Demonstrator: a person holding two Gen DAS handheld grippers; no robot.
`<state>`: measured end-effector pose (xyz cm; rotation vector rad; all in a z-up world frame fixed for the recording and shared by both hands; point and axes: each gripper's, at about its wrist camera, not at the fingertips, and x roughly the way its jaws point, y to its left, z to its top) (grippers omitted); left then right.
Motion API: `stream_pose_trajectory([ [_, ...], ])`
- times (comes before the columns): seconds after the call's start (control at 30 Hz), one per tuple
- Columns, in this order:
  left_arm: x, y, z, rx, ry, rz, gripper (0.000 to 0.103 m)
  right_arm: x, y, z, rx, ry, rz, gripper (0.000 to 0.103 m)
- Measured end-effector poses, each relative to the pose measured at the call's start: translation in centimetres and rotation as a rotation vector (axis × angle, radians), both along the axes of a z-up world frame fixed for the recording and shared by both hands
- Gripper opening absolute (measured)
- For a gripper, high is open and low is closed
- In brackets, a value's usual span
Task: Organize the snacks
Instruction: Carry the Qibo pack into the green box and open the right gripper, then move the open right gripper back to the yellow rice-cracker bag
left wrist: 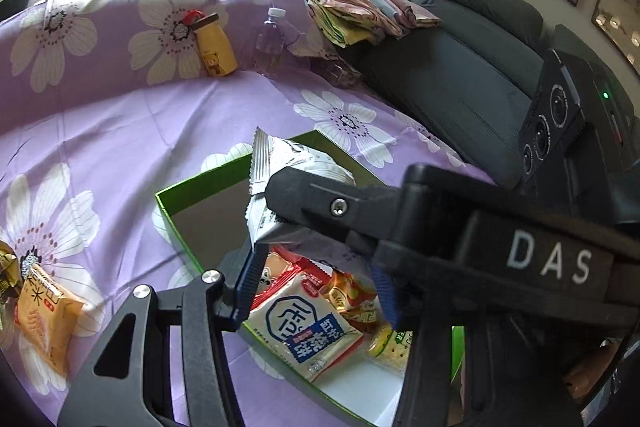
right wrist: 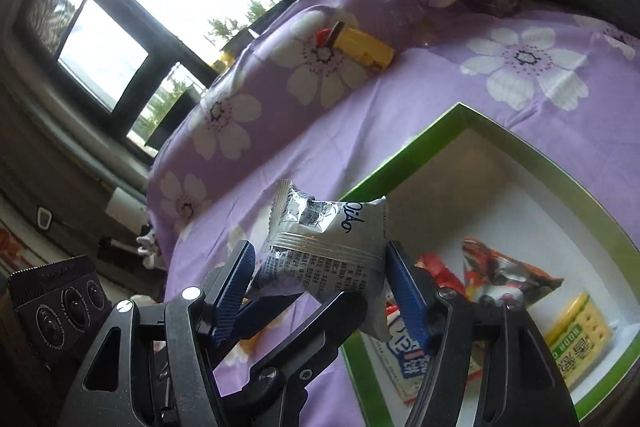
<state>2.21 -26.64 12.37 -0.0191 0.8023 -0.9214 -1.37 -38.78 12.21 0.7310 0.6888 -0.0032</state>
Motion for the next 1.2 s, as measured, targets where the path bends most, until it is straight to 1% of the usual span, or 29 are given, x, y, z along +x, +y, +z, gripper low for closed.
stream_pose_trajectory([
  [0.13, 0.5, -1.6, -1.3, -0.009, 0.084, -0.038, 0.049, -0.5, -1.9, -1.3, 0.055, 0.068, -0.083, 0.069],
  [0.2, 0.4, -2.1, -1.5, -0.007, 0.096, -0.047, 0.049, -0.9, -2.4, -1.6, 0.055, 0.081, -0.112, 0.069],
  [0.27, 0.2, -2.4, -1.7, 0.002, 0.096, -0.048, 0.049, -1.0, -2.8, -1.9, 0.063, 0.092, -0.123, 0.069],
  [0.33, 0.3, -2.5, -2.1, 0.005, 0.115, -0.049, 0.049, -1.0, -3.1, -2.3, 0.071, 0.106, -0.131, 0.069],
  [0.4, 0.5, -2.8, -2.5, 0.011, 0.135, -0.042, 0.049, -0.9, -3.3, -2.5, 0.064, 0.127, -0.146, 0.069],
  [0.47, 0.4, -3.0, -2.9, 0.032, 0.136, -0.038, 0.05, -0.8, -3.1, -2.6, 0.038, 0.147, -0.158, 0.069],
  [0.6, 0.5, -2.4, -2.8, -0.001, 0.169, -0.036, 0.052, -1.1, -2.8, -1.9, -0.004, 0.132, -0.163, 0.069],
  [0.67, 0.3, -1.9, -2.4, -0.003, 0.155, -0.032, 0.055, -1.1, -2.7, -1.5, -0.022, 0.124, -0.168, 0.069],
  [0.7, 0.1, -1.5, -2.2, -0.005, 0.14, -0.025, 0.057, -1.2, -2.6, -1.4, -0.031, 0.123, -0.176, 0.069],
  [0.77, -0.2, -0.3, -1.7, -0.025, 0.122, -0.01, 0.071, -1.3, -2.6, -1.2, -0.044, 0.127, -0.191, 0.069],
  [0.83, -0.4, 1.2, -1.2, -0.066, 0.128, 0.005, 0.076, -1.2, -2.4, -1.0, -0.055, 0.125, -0.195, 0.069],
  [0.9, -0.7, 2.7, -0.9, -0.094, 0.146, 0.023, 0.079, -1.1, -1.9, -0.8, -0.071, 0.124, -0.192, 0.069],
  [0.97, -1.1, 4.3, -0.5, -0.098, 0.146, 0.046, 0.082, -1.0, -1.0, -0.3, -0.098, 0.112, -0.174, 0.069],
  [1.07, -1.8, 7.1, 0.6, -0.105, 0.118, 0.093, 0.088, -0.8, 0.6, 0.7, -0.147, 0.087, -0.141, 0.069],
  [1.2, -2.6, 11.6, 1.9, -0.132, 0.089, 0.169, 0.092, -0.7, 3.1, 1.9, -0.222, 0.068, -0.099, 0.069],
])
